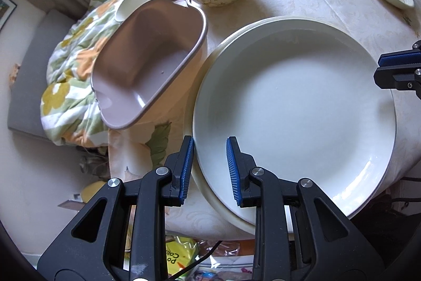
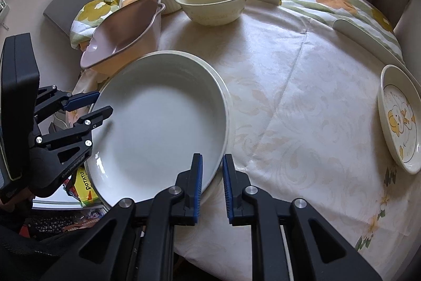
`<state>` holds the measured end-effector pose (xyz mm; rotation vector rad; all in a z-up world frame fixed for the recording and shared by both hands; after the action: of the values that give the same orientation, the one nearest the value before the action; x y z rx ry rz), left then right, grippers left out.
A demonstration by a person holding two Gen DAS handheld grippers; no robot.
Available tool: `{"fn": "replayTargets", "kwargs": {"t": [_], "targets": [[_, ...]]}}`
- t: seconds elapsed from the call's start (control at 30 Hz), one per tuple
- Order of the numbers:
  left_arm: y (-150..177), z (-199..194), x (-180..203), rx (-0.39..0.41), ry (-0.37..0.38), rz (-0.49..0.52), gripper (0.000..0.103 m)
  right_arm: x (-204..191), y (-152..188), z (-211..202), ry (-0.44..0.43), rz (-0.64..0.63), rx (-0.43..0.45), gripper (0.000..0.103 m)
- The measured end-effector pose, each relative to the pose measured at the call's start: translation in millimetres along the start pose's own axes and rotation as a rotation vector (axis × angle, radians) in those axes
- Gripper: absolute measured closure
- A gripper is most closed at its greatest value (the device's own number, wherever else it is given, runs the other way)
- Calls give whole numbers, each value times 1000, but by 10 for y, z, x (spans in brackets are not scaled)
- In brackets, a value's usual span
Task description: Organize plates and bowls
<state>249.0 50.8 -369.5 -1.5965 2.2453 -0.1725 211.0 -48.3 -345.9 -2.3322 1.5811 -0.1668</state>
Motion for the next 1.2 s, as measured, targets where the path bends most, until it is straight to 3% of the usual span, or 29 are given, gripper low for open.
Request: {"fn": "replayTargets", "kwargs": {"t": [0.33,0.53,0.6,0.67,0.73,0.77,0.8,0.87,1.03,1.2], "targets": [[-5,-96,-24,5,27,-25,80,8,-27,-11,-2,10,10,89],[-278,-663,-106,147,62,-66,78,185,-108,-417,8,78,105,89],[-438,-951,-106,238,81,-67,68,318,-117,-603,23,113,144,89],[-619,-1244,-79,338,74,-50,6,484,-109,-800,35,164,190,88],[-809,-1551,3,455,86,-17,0,645,-84,-982,57,220,238,64],[-906,-1653,82,485,119,6,0,758,-49,-1080,82,254,261,23],[-996,-1688,154,486,155,25,0,842,-15,-1164,103,283,281,1],[-1201,-1713,348,476,241,58,0,1024,85,-1323,130,344,298,1],[-1786,-1727,1052,424,522,175,0,1547,394,-1659,292,498,316,1],[-2365,-1505,1731,330,701,242,1,2115,534,-1662,264,682,336,1]]}}
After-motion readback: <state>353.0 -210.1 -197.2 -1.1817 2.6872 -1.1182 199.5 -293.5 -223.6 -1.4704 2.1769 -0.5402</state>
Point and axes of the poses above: each gripper's, at about its wrist camera, not at the fingertips, and z roughly the way its jaws point, x to its right, y to its underside, the point moved 8 cm from there along z, roughly the way its jaws point, and after that the axes turned 7 degrees about y, right-handed, at the moved point
